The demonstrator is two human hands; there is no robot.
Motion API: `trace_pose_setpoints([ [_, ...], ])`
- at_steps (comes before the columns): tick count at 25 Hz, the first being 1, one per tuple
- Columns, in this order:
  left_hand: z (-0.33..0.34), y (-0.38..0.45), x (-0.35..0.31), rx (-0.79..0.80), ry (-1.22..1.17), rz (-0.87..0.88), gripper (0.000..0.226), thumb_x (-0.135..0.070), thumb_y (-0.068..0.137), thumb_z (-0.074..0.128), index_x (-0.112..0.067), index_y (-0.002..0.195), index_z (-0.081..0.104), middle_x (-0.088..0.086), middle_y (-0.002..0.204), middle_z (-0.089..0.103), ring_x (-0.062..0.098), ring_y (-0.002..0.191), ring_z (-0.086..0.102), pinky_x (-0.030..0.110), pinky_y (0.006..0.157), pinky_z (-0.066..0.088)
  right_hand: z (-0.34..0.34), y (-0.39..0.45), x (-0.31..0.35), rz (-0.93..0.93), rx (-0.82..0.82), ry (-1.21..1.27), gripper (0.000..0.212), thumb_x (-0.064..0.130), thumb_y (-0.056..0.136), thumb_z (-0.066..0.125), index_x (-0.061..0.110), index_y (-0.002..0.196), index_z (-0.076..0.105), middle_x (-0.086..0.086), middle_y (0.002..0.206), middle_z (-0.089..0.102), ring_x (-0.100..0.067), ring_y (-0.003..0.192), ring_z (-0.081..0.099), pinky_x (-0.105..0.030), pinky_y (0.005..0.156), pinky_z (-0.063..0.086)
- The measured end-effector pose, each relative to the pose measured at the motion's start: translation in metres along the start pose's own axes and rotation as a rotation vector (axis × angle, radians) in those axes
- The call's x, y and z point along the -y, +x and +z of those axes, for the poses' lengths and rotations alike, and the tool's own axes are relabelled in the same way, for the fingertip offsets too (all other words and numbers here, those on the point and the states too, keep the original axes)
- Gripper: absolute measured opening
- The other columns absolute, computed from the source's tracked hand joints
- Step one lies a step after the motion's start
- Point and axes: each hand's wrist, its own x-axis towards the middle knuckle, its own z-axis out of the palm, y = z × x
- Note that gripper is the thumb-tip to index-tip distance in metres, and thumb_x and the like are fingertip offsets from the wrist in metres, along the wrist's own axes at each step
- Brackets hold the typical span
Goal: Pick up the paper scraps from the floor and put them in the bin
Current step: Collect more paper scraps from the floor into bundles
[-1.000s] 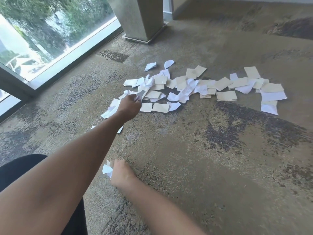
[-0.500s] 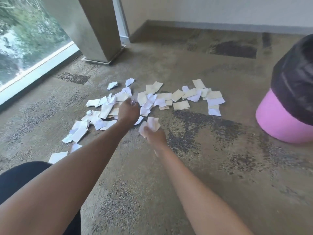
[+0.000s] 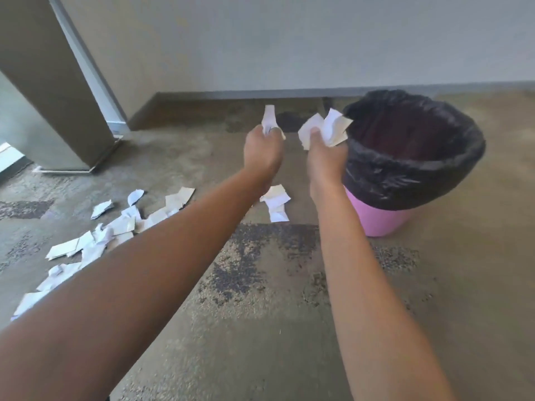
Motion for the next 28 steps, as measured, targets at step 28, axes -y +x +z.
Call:
trace_pose_setpoints([
  [28, 0.097, 0.019, -0.058, 0.322, -0.079, -0.107, 0.018, -0.012, 0.091, 0.055, -0.004, 0.103, 0.066, 0.01, 0.103, 0.065, 0.029, 0.101, 0.064, 0.036, 0.076, 0.057, -0.119, 0.097, 0.074, -0.008, 0.016, -0.526, 0.053, 0.043, 0.072, 0.081, 0.024, 0.118, 0.065, 0.004, 0.122, 0.06, -0.016, 0.105, 0.055, -0.031, 0.089, 0.048],
])
